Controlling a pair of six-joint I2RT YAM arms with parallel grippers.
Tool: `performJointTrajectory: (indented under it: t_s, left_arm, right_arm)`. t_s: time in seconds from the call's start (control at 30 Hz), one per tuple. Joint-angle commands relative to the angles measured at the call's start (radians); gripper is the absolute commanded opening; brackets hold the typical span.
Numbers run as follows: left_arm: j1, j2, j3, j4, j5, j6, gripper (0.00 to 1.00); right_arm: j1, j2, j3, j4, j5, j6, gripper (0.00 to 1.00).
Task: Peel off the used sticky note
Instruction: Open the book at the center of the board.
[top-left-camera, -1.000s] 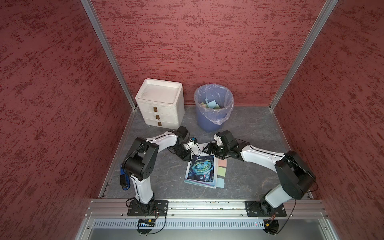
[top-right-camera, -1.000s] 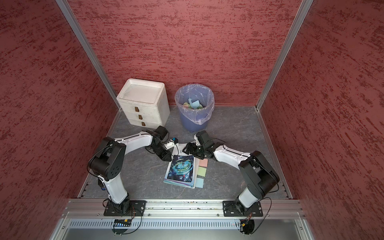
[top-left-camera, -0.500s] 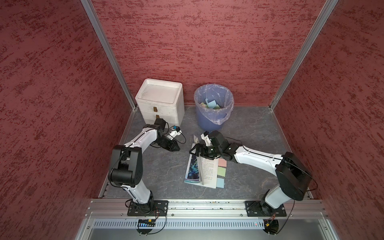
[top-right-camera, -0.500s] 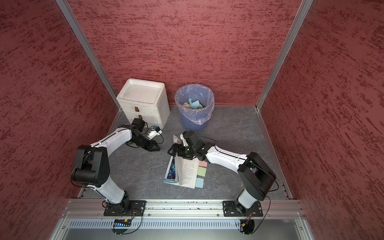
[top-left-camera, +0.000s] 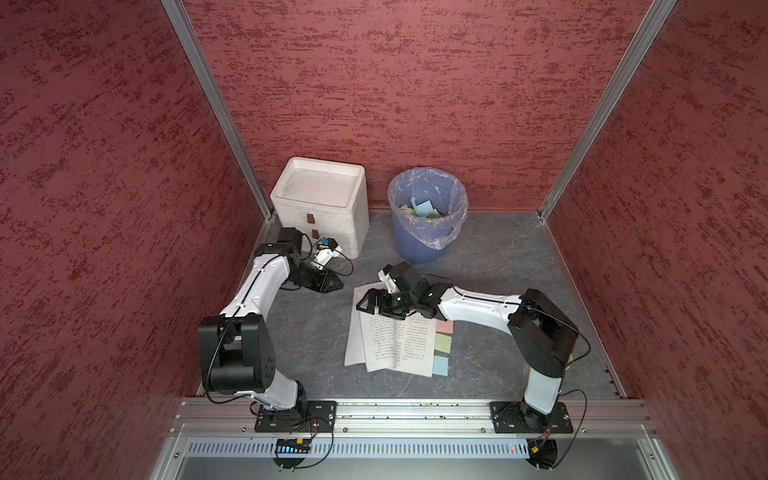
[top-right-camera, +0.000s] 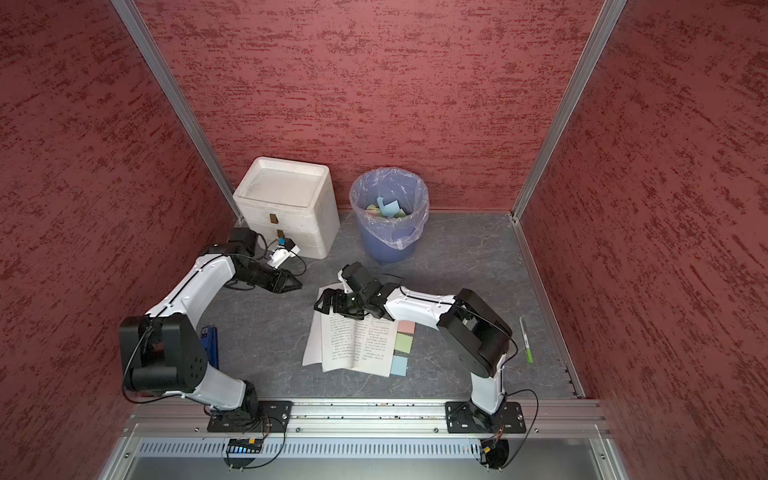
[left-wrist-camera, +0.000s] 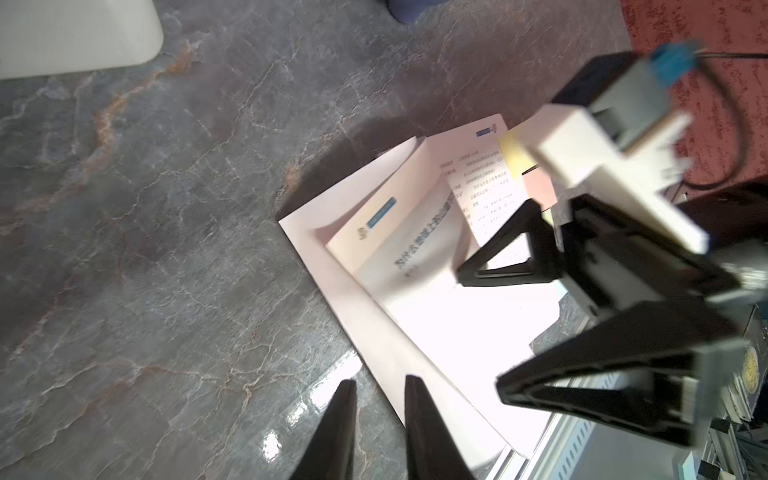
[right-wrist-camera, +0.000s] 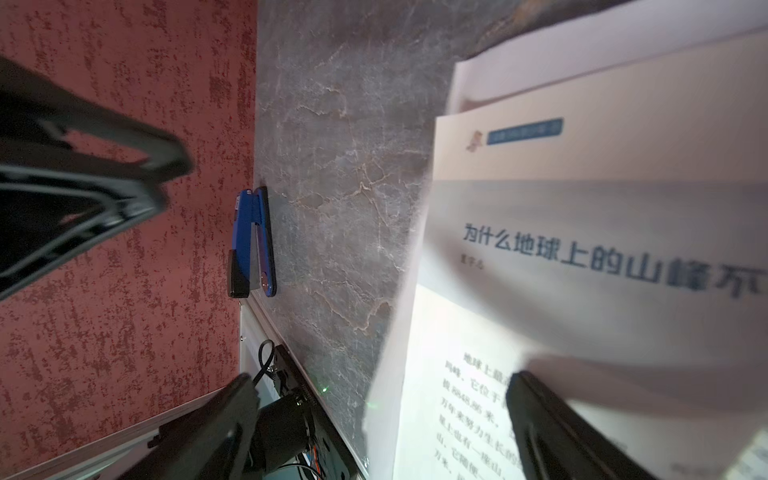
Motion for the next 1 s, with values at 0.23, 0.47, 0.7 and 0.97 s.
performJointTrajectory:
  t_s: [0.23, 0.47, 0.7, 0.97]
  left_arm:
    - [-0.06, -0.024, -0.051, 0.02, 0.003, -0.033, 0.24]
    - [-0.126, 0.075, -0.101, 0.148, -0.032, -0.166, 0.23]
    - [-0.231, 0.207, -0.078, 0.18, -0.116, -0.197, 0.22]
    - [-0.227, 0.225, -0.089, 0.212, -0.245, -0.164, 0.2]
  right_arm:
    - [0.004, 0.114, 0.11, 0.138, -0.102, 0.088, 0.98]
    - [-0.031, 0.068, -0.039, 0.406, -0.139, 0.236, 0.96]
    - [-0.056, 0.025, -0.104, 0.531, -0.17, 0.276, 0.96]
    - [-0.127, -0.165, -0.195, 0.343, -0.166, 0.147, 0.98]
